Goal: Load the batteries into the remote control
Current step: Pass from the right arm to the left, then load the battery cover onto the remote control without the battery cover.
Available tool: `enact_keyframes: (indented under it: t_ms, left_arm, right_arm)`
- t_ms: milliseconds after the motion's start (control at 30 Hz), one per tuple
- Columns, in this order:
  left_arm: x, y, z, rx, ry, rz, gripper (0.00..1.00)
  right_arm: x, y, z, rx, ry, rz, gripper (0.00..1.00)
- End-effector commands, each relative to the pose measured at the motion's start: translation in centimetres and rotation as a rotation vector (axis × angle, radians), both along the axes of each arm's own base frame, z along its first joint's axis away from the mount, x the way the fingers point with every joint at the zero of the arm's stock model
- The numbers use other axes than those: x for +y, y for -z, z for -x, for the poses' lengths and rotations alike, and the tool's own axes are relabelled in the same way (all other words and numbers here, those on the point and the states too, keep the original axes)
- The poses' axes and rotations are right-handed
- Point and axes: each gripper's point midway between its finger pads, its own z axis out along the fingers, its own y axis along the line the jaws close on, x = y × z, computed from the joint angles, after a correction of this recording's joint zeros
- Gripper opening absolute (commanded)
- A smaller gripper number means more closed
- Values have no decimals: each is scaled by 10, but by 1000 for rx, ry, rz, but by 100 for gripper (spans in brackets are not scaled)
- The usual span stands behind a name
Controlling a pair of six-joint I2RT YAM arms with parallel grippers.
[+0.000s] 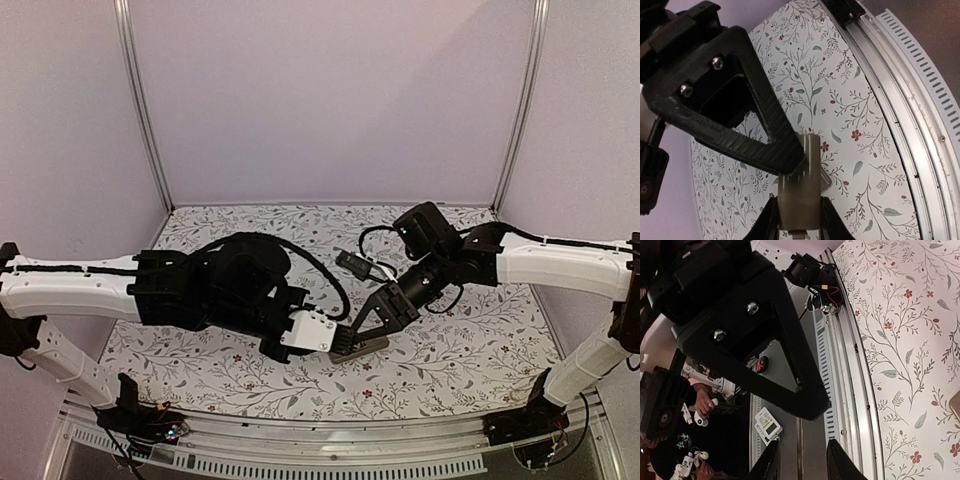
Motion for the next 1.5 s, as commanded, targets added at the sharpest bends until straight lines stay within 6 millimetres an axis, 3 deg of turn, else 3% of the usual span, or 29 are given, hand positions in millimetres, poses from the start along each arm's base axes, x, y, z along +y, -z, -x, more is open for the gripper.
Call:
enact_keyframes:
  t_ms: [0, 33, 133, 267, 367, 467, 600, 767, 967, 1200, 1467]
  left_arm:
    - [-5, 5, -2, 116, -100, 26, 4]
    - [-5, 7, -9, 137, -158, 29, 0]
    - [-5, 17, -19, 248, -285, 29, 0]
    - [-7, 29, -32, 367, -442, 56, 0]
    - [-6, 39, -44, 435, -551, 64, 0]
    - [-3, 51, -55, 492, -652, 61, 0]
    - [-1, 71, -68, 580, -736, 30, 0]
    - [-2, 100, -73, 601, -739, -108, 0]
    - [-12, 133, -82, 618, -790, -211, 0]
    - [-16, 160, -86, 612, -823, -306, 0]
    - [-23, 171, -89, 622, -828, -327, 1]
  right_arm:
    - [-8, 1, -39, -36, 134, 23, 45]
    - [-14, 1, -52, -53, 187, 27, 48]
    - [-38, 12, -92, -64, 370, 71, 59]
    - [-79, 10, -134, -116, 593, 99, 71]
    - [-108, 4, -154, -205, 731, 118, 79]
    - [-132, -14, -166, -346, 871, 124, 98]
    - [-161, -18, -184, -394, 1082, 168, 99]
    - [-141, -14, -178, -322, 984, 133, 99]
    - [-125, 6, -162, -187, 834, 130, 99]
    - [-126, 34, -166, -10, 822, 103, 99]
    - [-142, 42, -177, 21, 875, 106, 99]
